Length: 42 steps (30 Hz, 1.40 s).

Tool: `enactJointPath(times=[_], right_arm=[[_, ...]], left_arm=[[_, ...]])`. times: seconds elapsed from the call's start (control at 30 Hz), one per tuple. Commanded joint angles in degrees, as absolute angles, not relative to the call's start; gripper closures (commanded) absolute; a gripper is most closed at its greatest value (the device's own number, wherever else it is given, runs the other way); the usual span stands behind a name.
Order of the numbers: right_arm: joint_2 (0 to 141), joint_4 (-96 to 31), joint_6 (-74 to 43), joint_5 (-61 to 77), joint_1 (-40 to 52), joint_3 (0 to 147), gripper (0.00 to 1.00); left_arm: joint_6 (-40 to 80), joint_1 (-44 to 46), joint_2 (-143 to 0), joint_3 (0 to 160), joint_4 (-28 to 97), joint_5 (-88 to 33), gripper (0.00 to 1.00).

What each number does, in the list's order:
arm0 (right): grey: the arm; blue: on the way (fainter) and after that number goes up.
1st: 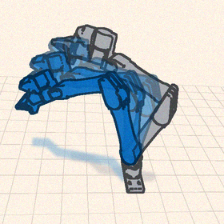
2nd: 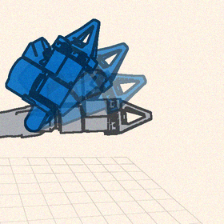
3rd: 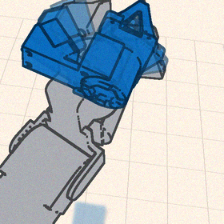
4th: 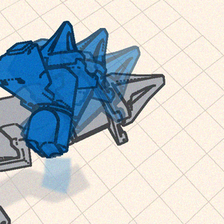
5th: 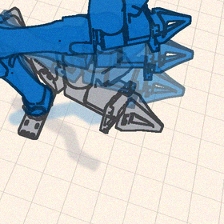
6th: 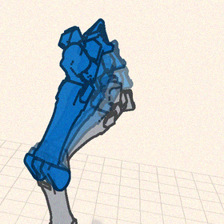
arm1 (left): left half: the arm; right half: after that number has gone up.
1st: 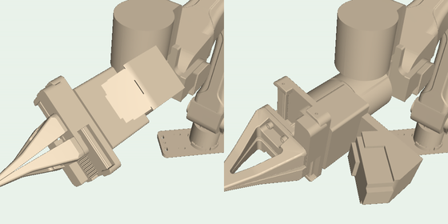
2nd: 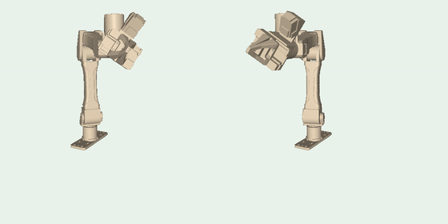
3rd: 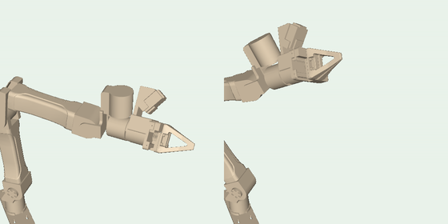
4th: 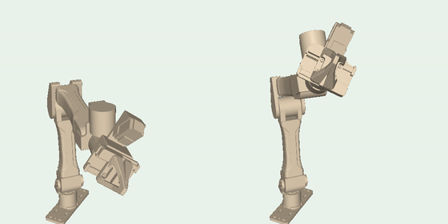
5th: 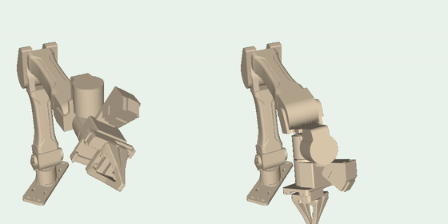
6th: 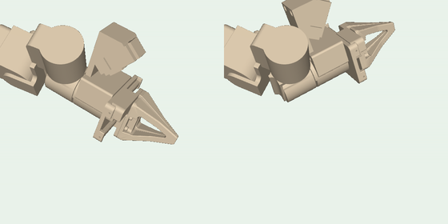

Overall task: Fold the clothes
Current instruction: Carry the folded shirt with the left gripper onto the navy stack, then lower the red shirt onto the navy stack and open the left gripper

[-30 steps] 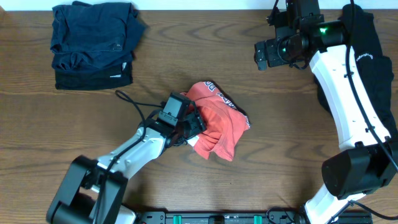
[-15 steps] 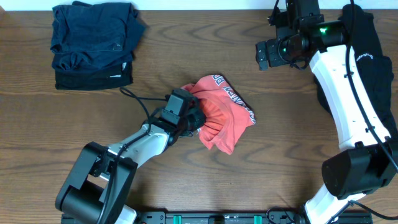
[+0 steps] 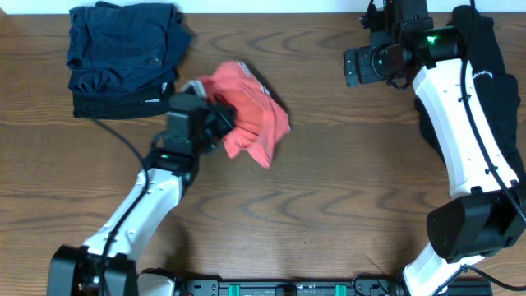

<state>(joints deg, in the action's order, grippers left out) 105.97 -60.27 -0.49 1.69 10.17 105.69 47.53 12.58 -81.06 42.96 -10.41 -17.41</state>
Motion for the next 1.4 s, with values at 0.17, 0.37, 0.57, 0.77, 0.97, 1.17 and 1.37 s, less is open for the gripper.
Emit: enactJointPath(times=[0.17, 0.37, 0.57, 0.77, 0.97, 1.17, 1.37], right_arm=[[105.8, -60.1, -1.7, 1.3, 9.8, 105.7, 0.06], [106.1, -60.0, -2.3, 1.5, 9.8, 104.4, 0.06], [106.1, -59.2, -3.0, 1.6, 9.8, 102.0, 0.06], [106.1, -59.2, -3.2, 2.0, 9.8, 101.5, 0.07], [106.1, -59.4, -3.2, 2.0, 9.8, 101.5, 0.07], [106.1, -59.4, -3.2, 2.0, 9.8, 101.5, 0.07], [106.1, -59.3, -3.2, 2.0, 9.8, 101.5, 0.07]], left_arm=[[49.5, 8.1, -79.0, 45.1, -24.2, -12.0, 0.94], [49.3, 5.4, -79.0, 45.3, -38.5, 3.0, 0.94], [34.3, 3.3, -80.6, 54.2, -37.8, 9.2, 0.94], [31.1, 0.0, -88.5, 71.9, -25.0, 9.5, 0.94], [40.1, -5.7, -97.8, 83.4, -19.9, 9.5, 0.94], [53.0, -10.3, -105.4, 84.4, -22.8, 9.3, 0.94], [59.4, -12.0, -113.2, 84.7, -30.5, 6.0, 0.94]])
